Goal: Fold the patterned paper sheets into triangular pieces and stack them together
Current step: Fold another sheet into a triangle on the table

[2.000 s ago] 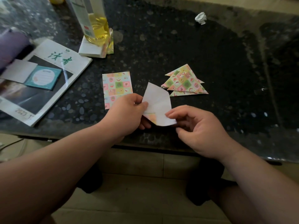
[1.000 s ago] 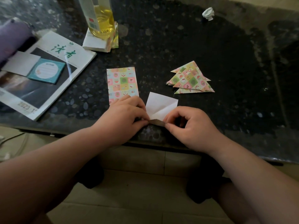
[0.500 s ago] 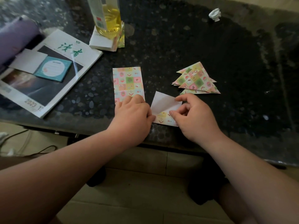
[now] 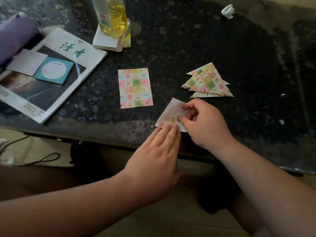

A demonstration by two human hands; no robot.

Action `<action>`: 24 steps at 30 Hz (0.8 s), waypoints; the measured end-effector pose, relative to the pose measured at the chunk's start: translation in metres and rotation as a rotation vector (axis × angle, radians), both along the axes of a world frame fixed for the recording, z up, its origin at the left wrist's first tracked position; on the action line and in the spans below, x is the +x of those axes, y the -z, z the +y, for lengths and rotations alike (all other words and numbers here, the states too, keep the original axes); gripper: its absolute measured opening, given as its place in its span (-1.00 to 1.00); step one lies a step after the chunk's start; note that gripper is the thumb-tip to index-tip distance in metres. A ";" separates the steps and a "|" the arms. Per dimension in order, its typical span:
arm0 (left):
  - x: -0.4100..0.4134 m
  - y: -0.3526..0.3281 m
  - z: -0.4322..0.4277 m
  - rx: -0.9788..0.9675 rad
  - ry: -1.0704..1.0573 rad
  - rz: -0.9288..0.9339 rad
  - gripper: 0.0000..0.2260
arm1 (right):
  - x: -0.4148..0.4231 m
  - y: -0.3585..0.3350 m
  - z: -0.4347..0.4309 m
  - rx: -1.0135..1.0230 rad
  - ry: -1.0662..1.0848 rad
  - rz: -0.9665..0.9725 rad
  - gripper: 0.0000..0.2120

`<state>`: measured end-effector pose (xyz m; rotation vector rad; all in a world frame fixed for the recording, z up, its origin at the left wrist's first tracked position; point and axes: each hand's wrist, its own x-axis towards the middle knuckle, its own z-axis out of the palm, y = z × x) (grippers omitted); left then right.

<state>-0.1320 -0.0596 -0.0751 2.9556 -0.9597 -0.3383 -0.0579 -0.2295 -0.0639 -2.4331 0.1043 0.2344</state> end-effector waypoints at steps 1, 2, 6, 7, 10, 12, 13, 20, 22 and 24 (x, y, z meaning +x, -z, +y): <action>0.002 -0.002 -0.001 0.020 -0.008 0.021 -0.16 | 0.000 0.000 -0.001 0.004 0.004 0.004 -0.79; 0.003 -0.004 -0.002 0.042 -0.014 0.039 -0.15 | 0.001 0.000 -0.001 0.004 0.005 0.007 -0.79; 0.001 -0.008 -0.008 0.066 0.004 -0.008 -0.15 | 0.003 -0.002 -0.005 0.008 0.013 0.033 -0.81; 0.000 -0.011 -0.010 0.083 0.000 -0.004 -0.14 | 0.004 -0.002 -0.006 0.010 0.014 0.043 -0.81; 0.001 -0.013 -0.015 0.128 0.000 -0.004 -0.12 | 0.007 -0.006 -0.008 0.024 0.002 0.085 -0.82; 0.003 -0.015 -0.018 0.157 -0.005 0.003 -0.11 | 0.011 -0.010 -0.014 0.036 -0.022 0.140 -0.81; 0.004 -0.015 -0.020 0.161 -0.009 0.008 -0.10 | 0.014 -0.013 -0.018 0.069 -0.024 0.176 -0.82; 0.006 -0.016 -0.026 0.137 -0.043 0.030 -0.09 | 0.021 -0.024 -0.049 0.108 0.075 0.342 -0.88; 0.006 -0.015 -0.027 0.145 -0.033 0.024 -0.09 | 0.017 -0.024 -0.047 0.100 0.045 0.405 -0.94; 0.006 -0.013 -0.029 0.147 -0.038 0.017 -0.09 | 0.014 -0.024 -0.042 0.080 0.001 0.445 -0.95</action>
